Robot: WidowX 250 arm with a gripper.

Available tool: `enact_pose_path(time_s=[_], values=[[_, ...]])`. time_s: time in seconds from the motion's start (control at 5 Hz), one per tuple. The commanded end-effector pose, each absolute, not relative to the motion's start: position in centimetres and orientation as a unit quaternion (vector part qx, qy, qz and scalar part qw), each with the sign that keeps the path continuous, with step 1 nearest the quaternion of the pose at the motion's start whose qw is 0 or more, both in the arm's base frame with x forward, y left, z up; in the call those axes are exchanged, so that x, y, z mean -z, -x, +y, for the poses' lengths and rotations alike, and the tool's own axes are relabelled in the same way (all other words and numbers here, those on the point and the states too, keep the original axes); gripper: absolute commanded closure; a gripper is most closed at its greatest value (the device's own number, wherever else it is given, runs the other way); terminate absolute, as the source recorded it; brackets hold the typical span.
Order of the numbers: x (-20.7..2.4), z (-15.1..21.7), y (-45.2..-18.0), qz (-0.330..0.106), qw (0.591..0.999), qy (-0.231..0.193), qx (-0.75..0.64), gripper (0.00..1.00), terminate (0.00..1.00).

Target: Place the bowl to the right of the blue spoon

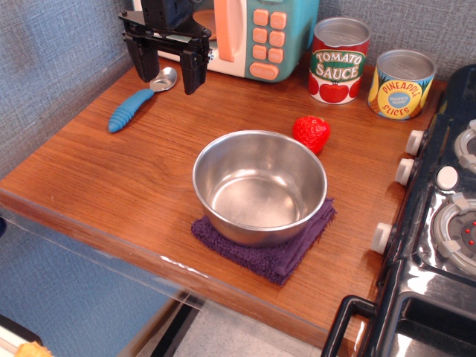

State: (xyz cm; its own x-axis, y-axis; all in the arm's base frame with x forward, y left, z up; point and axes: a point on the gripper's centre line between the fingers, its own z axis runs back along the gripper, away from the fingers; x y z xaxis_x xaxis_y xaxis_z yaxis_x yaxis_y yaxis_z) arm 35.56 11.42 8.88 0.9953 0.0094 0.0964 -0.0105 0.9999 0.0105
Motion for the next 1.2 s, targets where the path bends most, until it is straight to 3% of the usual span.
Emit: enact_pose_path(time_s=[0.0, 0.2, 0.6, 0.8, 1.0], values=[[-8.9, 11.4, -35.6, -0.048, 0.999, -0.005, -0.005, 0.0, 0.0], [-10.6, 9.6, -35.4, -0.068, 0.998, -0.014, 0.006, 0.0, 0.0], [-12.8, 6.0, -34.6, -0.094, 0.994, 0.024, 0.042, 0.0, 0.0], [-12.4, 4.1, -33.0, -0.09, 0.993, 0.016, 0.073, 0.0, 0.0], [-9.9, 3.9, -30.4, -0.062, 0.995, 0.009, 0.082, 0.0, 0.0]])
